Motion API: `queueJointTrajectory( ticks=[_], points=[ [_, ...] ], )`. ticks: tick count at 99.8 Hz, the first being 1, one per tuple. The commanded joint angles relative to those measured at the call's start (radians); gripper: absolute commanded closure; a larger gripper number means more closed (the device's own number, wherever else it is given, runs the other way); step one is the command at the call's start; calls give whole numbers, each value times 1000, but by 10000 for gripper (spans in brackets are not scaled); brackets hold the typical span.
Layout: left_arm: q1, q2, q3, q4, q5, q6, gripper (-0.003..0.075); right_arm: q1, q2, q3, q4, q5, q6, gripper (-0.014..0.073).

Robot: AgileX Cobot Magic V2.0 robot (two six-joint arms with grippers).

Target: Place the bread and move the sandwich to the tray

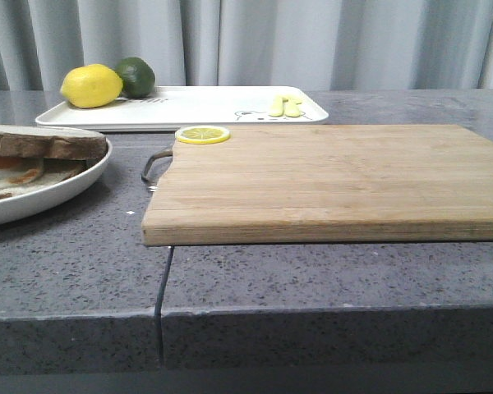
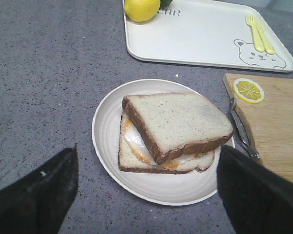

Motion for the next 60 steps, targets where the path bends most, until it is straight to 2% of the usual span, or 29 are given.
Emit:
queueJointTrajectory(
  ticks=[1,60],
  points=[
    [-3,13,-33,-12,-63,-6,176,-6,9,-24,-13,-70,2,169],
    [-3,13,-33,-12,-63,-6,176,-6,9,-24,-13,-60,2,169]
  ],
)
